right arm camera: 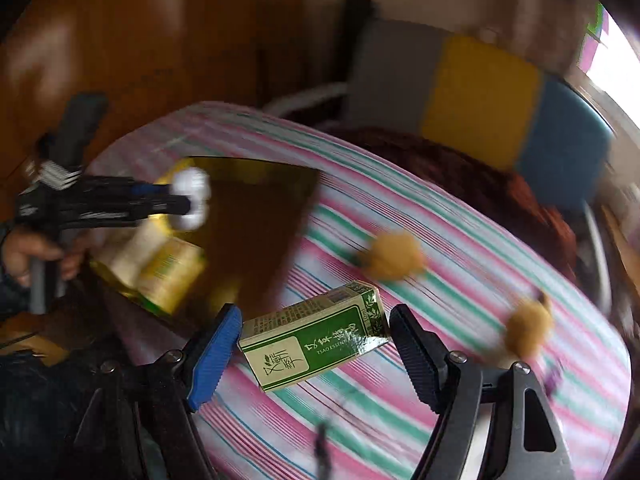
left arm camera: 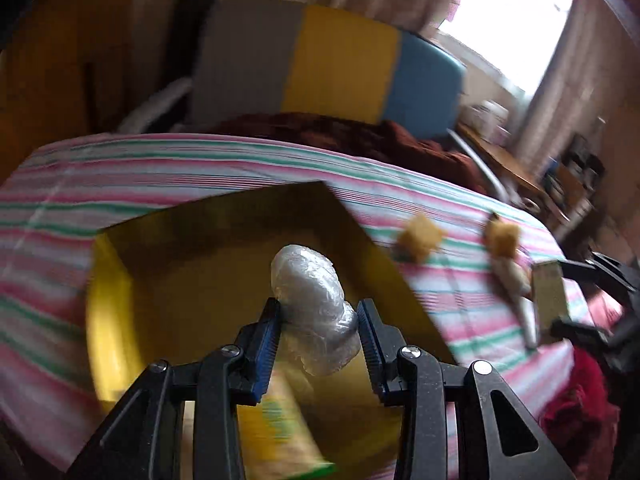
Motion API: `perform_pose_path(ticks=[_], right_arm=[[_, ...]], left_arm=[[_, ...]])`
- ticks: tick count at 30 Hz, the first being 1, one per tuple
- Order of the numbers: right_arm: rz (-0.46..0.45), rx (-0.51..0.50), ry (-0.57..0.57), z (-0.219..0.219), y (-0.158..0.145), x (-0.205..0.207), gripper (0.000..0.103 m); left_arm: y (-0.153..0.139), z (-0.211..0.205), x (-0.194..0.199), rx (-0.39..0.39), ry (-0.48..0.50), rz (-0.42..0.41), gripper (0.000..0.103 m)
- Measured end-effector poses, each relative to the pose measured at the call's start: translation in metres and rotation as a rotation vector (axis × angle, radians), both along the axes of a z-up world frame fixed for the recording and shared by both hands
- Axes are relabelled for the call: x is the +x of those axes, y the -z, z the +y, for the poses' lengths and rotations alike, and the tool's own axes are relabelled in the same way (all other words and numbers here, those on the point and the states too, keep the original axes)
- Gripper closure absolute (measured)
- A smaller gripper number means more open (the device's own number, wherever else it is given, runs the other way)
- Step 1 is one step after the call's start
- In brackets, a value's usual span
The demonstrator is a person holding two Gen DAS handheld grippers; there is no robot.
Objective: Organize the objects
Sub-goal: 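Drop the wrapped bundle into the tray with the left tool while the right tool places the green box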
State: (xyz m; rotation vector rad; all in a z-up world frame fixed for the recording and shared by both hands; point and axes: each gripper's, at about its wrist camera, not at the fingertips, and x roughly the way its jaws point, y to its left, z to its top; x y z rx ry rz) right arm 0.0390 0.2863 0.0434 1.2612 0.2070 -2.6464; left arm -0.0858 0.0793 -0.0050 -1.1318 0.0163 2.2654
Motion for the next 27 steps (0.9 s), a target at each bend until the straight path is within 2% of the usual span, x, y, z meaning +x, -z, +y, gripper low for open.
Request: perform_pose_path(ticks=[4, 9, 13, 17, 19, 21, 24, 27], right_arm=[[-0.040, 0.025, -0.130, -0.065, 0.016, -0.035, 0.025], [-0.135, 0.115, -0.225, -0.115, 0.052, -0.061, 0.025], [-0.240, 0.137, -0.256, -0.129, 0.084, -0.076, 0.025], [-0.285, 0.124, -0.263, -0.136, 0.103, -0.075, 0.025], [-0.293, 0.109, -0.261, -0.139, 0.108, -0.075, 0.024], [-0.292, 0.101, -0.248, -0.145, 0.109, -0.077, 0.024], [-0.280, 0.088, -0.224, -0.146, 0.110, -0.075, 0.023], [-0.257, 0.051, -0.202, -0.144, 0.104, -0.069, 0.017]], left_arm=[[0.014, -0.034, -0.024, -0.026, -0.088, -0.022, 0.064], [0.032, -0.063, -0.039, -0.038, -0.142, -0.053, 0.064], [0.046, -0.076, -0.046, -0.054, -0.160, -0.082, 0.064], [0.050, -0.084, -0.048, -0.045, -0.187, -0.095, 0.062], [0.052, -0.089, -0.048, -0.037, -0.200, -0.103, 0.060], [0.051, -0.091, -0.049, -0.037, -0.214, -0.098, 0.049], [0.046, -0.096, -0.044, -0.030, -0.234, -0.078, 0.045], [0.035, -0.101, -0.038, -0.018, -0.267, -0.039, 0.038]])
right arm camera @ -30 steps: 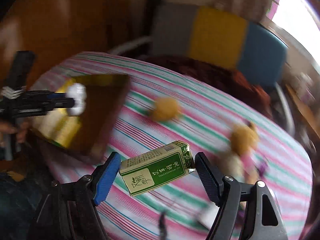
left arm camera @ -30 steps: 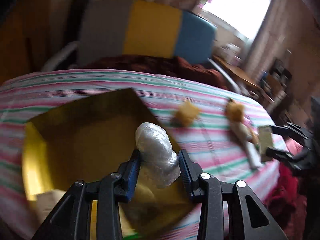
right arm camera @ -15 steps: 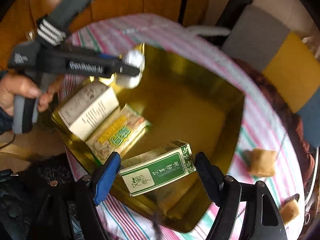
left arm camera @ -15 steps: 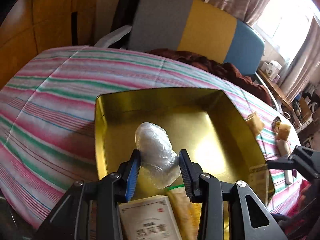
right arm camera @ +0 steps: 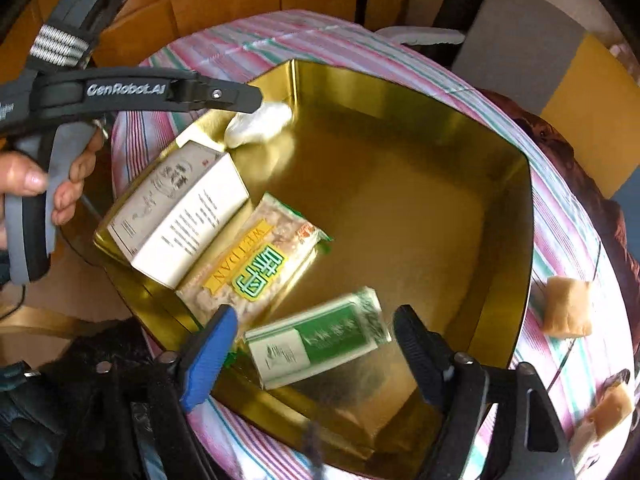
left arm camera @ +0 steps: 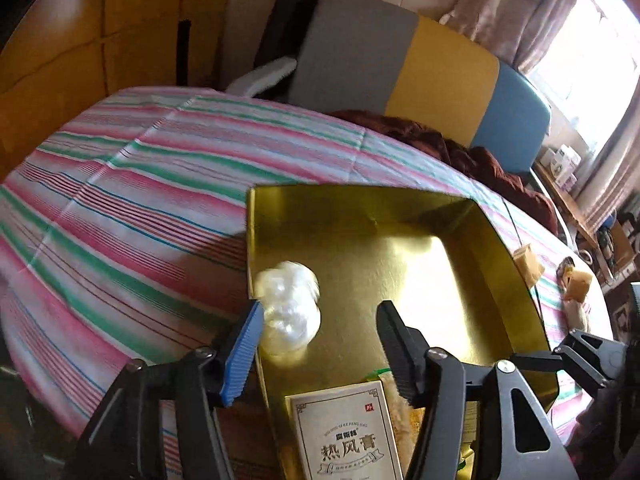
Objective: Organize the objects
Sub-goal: 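Drop the wrapped bundle into the tray with the left tool while the right tool places the green box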
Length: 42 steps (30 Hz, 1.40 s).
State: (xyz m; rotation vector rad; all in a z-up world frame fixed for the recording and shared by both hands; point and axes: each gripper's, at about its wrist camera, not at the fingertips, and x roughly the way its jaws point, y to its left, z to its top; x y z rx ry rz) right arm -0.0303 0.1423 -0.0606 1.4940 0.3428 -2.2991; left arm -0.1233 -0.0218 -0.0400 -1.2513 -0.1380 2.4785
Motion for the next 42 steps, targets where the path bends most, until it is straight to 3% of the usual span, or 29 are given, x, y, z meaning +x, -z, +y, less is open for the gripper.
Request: perform_pose_path(ticks=[7, 12, 16, 22, 26, 34, 36, 39, 42], right_arm=[[0.055, -0.062, 0.061, 0.002, -0.012, 0.014, 0.017], [0.120, -0.117, 0.146, 0.013, -0.034, 0.024, 0.017], [0.182, -0.139, 0.248, 0.023, -0.040, 0.030, 0.016], [0.263, -0.139, 0.353, 0.041, -0.048, 0.046, 0.013], [0.363, -0.098, 0.402, 0.049, -0.061, 0.060, 0.013], [0.681, -0.090, 0.504, 0.067, -0.108, 0.095, 0.013], [0.668, -0.117, 0.511, 0.074, -0.109, 0.092, 0.013], [0.504, -0.203, 0.550, 0.089, -0.093, 0.074, 0.013], [0.480, -0.238, 0.575, 0.098, -0.084, 0.072, 0.013]], left_arm=[[-0.025, 0.000, 0.024, 0.035, -0.022, 0.074, 0.032], [-0.043, 0.006, 0.046, 0.036, -0.033, 0.140, 0.021], [-0.052, 0.016, 0.064, 0.009, -0.034, 0.182, 0.017], [-0.059, 0.030, 0.091, -0.035, -0.026, 0.261, 0.003], [-0.063, 0.038, 0.107, -0.067, -0.028, 0.314, 0.000], [-0.071, 0.042, 0.122, -0.066, -0.055, 0.342, 0.000], [-0.076, 0.043, 0.126, -0.066, -0.074, 0.370, 0.000], [-0.082, 0.045, 0.131, -0.069, -0.068, 0.398, 0.000], [-0.084, 0.047, 0.134, -0.063, -0.044, 0.401, 0.000]])
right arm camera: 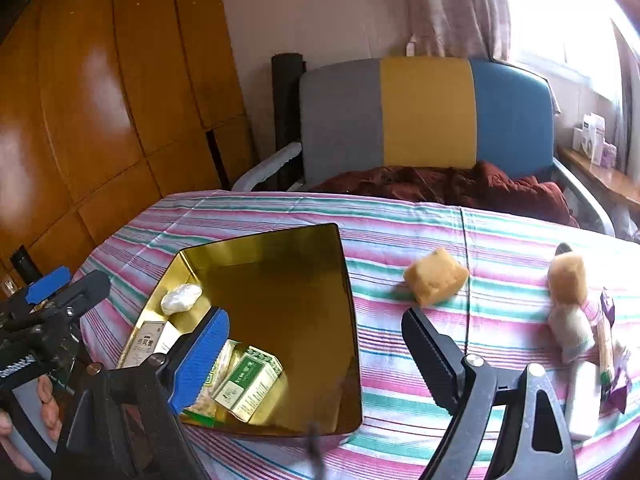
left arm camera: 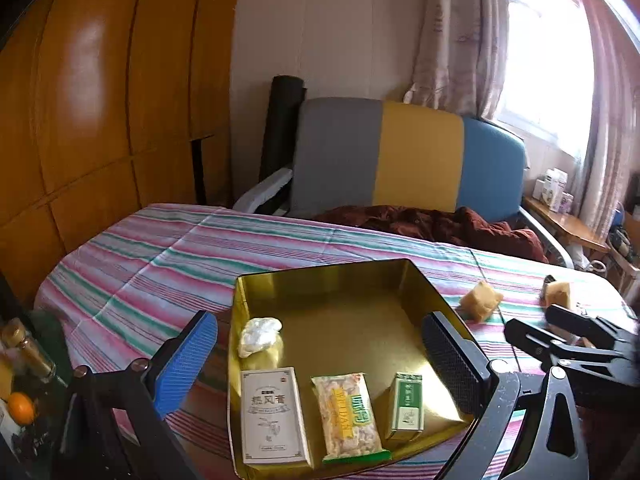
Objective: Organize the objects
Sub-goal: 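Drop the wrapped bundle into the tray with the left tool while the right tool places the green box, then grasp the yellow sponge with the left tool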
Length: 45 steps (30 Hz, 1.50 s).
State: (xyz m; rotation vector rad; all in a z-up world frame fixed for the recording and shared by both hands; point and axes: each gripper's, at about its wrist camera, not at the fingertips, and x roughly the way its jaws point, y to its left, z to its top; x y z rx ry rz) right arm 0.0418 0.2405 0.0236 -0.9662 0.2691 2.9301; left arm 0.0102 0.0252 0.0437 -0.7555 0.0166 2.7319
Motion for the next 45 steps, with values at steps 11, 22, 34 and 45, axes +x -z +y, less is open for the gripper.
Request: perform_pose_path(ticks=[11, 22, 34, 45], right_arm=[[-0.092, -0.048, -0.014, 0.018, 0.022, 0.003, 0.012], [-0.140, 0.065, 0.137, 0.096, 0.007, 0.009, 0.001], [-0.224, 0.092, 0.444, 0.241, 0.038, 0.041, 0.001], [-0.200, -0.010, 0.532, 0.265, 0.035, 0.052, 0.001]], left_arm=[[0.018, 0.025, -0.005, -0.050, 0.116, -0.089, 0.000], [0.032, 0.054, -0.019, -0.074, 0.204, -0.181, 0.000], [0.036, 0.106, -0.022, -0.153, 0.304, -0.170, 0.000], [0.046, 0.176, -0.041, -0.249, 0.422, -0.203, 0.000]])
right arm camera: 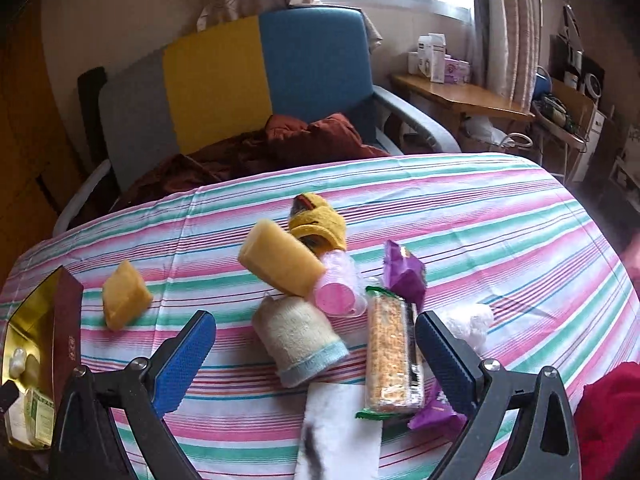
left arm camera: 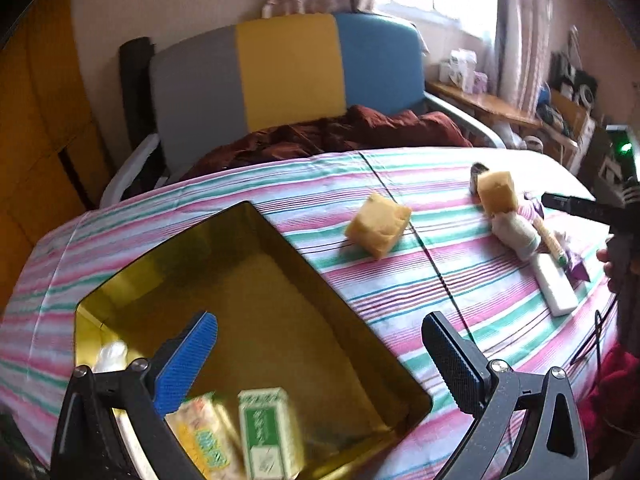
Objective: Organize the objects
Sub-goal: 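Grasp the yellow sponge with the left tool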
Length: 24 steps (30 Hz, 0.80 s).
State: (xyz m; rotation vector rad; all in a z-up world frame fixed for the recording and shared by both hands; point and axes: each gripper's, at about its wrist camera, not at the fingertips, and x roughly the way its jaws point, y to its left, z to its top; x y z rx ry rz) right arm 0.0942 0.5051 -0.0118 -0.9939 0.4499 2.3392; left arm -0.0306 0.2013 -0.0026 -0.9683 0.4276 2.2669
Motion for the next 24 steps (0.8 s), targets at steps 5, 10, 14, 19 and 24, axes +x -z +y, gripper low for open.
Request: perform_pose_path(ticks=[5, 10, 14, 19, 24], right_arm=[[0.018, -0.004, 0.023, 0.004, -0.004, 0.004, 0.001], [0.054, -0.027, 0.054, 0.012, -0.008, 0.012, 0.001], [0.077, -0.068, 0.075, 0.021, -0.008, 0.017, 0.001], [0.096, -0.101, 0.085, 0.026, -0.008, 0.020, 0.001], [0.093, -0.111, 0.083, 0.027, -0.007, 0.020, 0.001]], left_arm=[[0.002, 0.037, -0.013, -0.038, 0.045, 0.015, 0.000], [0.012, 0.075, -0.042, -0.095, 0.087, -0.026, 0.000], [0.027, 0.108, -0.066, -0.148, 0.128, -0.060, 0.000], [0.045, 0.142, -0.089, -0.221, 0.182, -0.056, 0.000], [0.063, 0.165, -0.102, -0.286, 0.218, -0.056, 0.000]])
